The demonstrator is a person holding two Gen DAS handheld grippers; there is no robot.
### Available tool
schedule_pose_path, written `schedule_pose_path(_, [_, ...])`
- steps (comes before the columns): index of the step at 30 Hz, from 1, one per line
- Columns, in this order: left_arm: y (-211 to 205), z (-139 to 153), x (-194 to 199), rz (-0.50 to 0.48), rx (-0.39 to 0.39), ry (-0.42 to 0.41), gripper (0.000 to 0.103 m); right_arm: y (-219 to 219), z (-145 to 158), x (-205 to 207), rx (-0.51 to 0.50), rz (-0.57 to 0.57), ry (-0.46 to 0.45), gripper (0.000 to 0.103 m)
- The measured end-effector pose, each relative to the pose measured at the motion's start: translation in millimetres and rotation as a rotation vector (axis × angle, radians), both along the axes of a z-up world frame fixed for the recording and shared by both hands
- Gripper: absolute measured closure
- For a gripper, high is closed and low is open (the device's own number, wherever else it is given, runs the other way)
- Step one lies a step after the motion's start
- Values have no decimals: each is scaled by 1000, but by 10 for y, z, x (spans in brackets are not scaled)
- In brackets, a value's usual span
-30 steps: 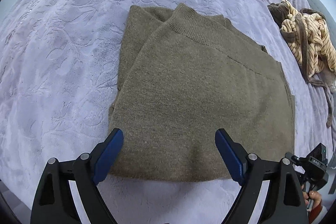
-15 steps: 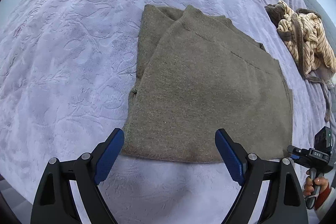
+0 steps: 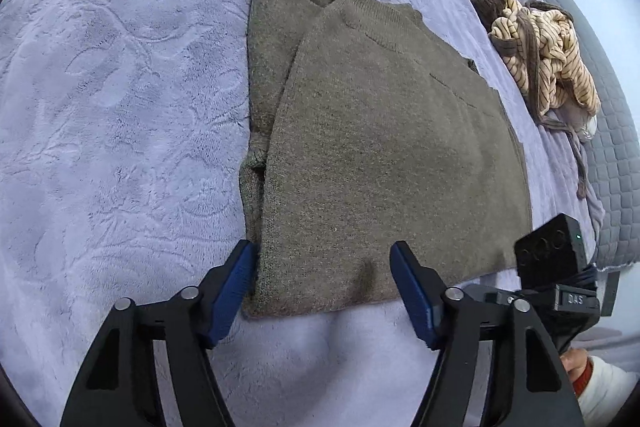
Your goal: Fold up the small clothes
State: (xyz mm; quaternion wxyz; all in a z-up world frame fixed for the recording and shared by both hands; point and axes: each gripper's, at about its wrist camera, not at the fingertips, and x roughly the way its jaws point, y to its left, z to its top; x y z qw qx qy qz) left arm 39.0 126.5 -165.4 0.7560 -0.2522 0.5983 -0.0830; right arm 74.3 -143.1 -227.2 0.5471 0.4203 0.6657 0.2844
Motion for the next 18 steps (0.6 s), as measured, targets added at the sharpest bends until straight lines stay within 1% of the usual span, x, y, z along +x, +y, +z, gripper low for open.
schedule_pose_path(1, [19,-25,1,-7,-19,1,52,89,-79,12,9,-34,20,56])
schedule_pose_path(2, [35,-56,10,-21,-32,4,61,170,-146,36,27,-82,40,56])
schedule_pose_path(3, [45,-85,21,-35,-26,12,80,219,-178,61,40,-121,48,56])
schedule_pose_path(4, [59,-103,28,-56,-19,23,86,270,-181,82,31,-149,50,63])
schedule_pose_path(5, [75,-80,15,-67,-27,16,86,313,-154,112,2,-143,47,91])
schedule_pose_path(6, [84,-24,-15,-81,-32,-5,92,343,-99,130,-26,-123,31,94])
schedule_pose_path(8, [90,72,-101,-108,-14,-38,92,402,122,147,-76,-41,-56,94])
schedule_pose_path(10, [72,63,-206,-130,7,-43,91,434,244,121,-140,34,-108,95])
schedule_pose_path(12, [53,-51,-304,-150,41,-32,92,485,186,92,-213,79,-106,95])
schedule_pose_path(14, [90,-183,-378,-124,23,-13,92,560,60,73,-273,112,-97,95])
schedule_pose_path(16, [163,-196,-421,-90,-2,-18,92,604,-28,52,-280,105,-80,95])
schedule_pose_path(18, [197,-147,-461,-74,3,-31,91,648,-3,48,-280,95,-81,95])
